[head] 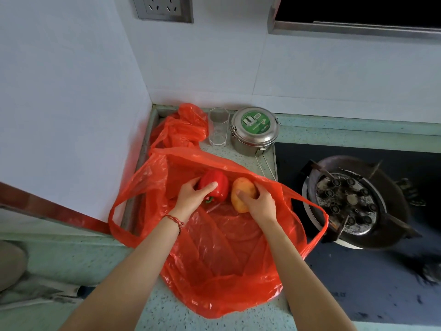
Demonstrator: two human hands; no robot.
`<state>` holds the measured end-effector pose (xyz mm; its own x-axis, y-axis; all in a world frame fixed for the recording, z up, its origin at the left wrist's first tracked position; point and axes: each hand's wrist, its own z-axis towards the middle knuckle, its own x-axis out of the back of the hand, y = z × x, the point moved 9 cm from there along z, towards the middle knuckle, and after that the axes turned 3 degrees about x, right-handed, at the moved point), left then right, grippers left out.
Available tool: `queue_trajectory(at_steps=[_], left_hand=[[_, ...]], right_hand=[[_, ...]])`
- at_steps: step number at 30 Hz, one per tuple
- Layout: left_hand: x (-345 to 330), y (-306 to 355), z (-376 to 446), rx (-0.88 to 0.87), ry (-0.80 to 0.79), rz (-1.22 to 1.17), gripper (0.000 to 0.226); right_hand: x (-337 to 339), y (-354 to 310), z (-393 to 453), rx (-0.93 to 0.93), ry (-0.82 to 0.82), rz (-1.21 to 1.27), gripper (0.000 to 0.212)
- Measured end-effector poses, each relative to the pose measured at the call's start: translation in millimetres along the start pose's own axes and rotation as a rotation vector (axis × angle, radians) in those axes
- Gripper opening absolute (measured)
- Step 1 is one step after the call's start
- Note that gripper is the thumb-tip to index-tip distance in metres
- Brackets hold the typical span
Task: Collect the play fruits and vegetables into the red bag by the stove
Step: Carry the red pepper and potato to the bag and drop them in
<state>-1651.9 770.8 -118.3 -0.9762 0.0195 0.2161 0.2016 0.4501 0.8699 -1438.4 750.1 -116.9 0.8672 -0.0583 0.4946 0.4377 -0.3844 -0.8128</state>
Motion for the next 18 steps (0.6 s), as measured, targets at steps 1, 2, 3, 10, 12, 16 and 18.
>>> queue_trajectory(at_steps=[1, 2, 3, 10, 12, 16, 18], left_hand=[[-0.2, 1.0, -1.0, -0.005, 0.002, 0.006, 0.049], [-0.7, 1.7, -1.8, -0.009, 0.006, 0.014, 0.052], [-0.9, 2.1, -2.6, -0.013, 0.01, 0.022, 0.053], [4.0, 5.4, -14.6, -0.032, 0.031, 0.05, 0.066], [6.6, 6.5, -20.9, -0.035, 0.033, 0.062, 0.071], [10.0, 17.4, -40.4, -0.139, 0.058, 0.151, 0.065], [10.5, 23.2, -52.1, -0.192, 0.075, 0.197, 0.06]], right_hand=[[0.1, -0.3, -0.8, 0.003, 0.005, -0.001, 0.073], [0.3, -0.6, -1.9, 0.005, 0.011, 0.0, 0.075], [0.7, -0.6, -3.5, 0.007, 0.015, 0.0, 0.076], [10.1, -0.2, -21.6, 0.033, 0.064, -0.006, 0.067], [13.5, -0.3, -29.9, 0.039, 0.081, -0.016, 0.065], [20.6, -1.5, -50.9, 0.051, 0.128, -0.011, 0.059], [25.2, -3.3, -63.1, 0.068, 0.154, -0.006, 0.058]])
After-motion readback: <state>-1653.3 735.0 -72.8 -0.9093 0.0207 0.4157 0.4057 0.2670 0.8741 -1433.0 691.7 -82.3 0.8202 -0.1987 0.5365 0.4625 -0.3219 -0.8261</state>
